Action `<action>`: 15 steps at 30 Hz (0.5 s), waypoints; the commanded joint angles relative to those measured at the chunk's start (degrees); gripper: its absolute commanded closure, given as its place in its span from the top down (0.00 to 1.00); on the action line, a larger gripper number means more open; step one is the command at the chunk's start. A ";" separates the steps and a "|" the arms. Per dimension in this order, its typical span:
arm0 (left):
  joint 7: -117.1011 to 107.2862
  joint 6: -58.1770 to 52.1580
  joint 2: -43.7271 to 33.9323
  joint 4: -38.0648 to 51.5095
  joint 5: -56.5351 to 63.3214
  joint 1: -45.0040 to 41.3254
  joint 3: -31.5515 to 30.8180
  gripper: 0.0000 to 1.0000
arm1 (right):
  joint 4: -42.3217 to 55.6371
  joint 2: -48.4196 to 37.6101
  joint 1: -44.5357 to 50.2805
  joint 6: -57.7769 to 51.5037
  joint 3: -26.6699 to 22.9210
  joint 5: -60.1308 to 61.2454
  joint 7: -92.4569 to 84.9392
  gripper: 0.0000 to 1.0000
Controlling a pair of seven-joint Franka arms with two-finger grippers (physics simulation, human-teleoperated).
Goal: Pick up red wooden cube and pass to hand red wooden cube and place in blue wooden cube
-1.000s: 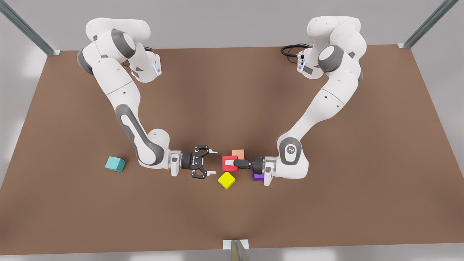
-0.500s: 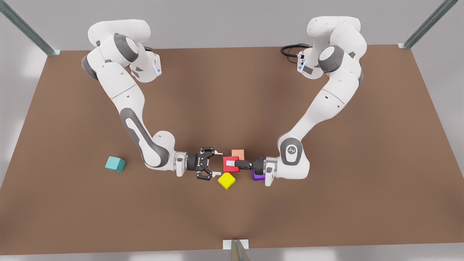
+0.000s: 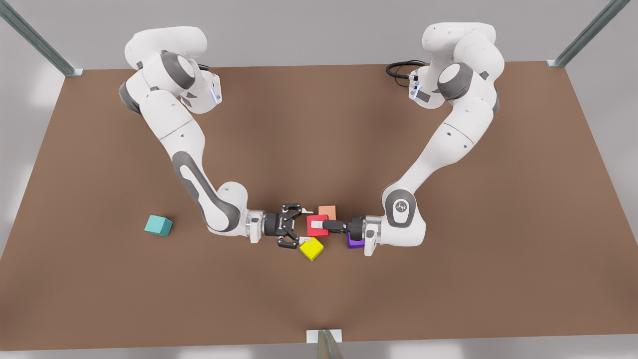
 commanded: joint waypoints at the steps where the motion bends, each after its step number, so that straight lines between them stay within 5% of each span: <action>1: 3.74 -0.73 -0.09 -0.04 -1.26 -0.03 -0.04 0.46 | 0.39 0.28 0.34 0.20 0.03 0.49 -1.32 1.00; 15: 4.26 -1.52 -0.09 -0.13 -0.82 0.59 0.05 0.46 | 3.12 1.69 1.31 1.96 1.96 0.49 -0.26 1.00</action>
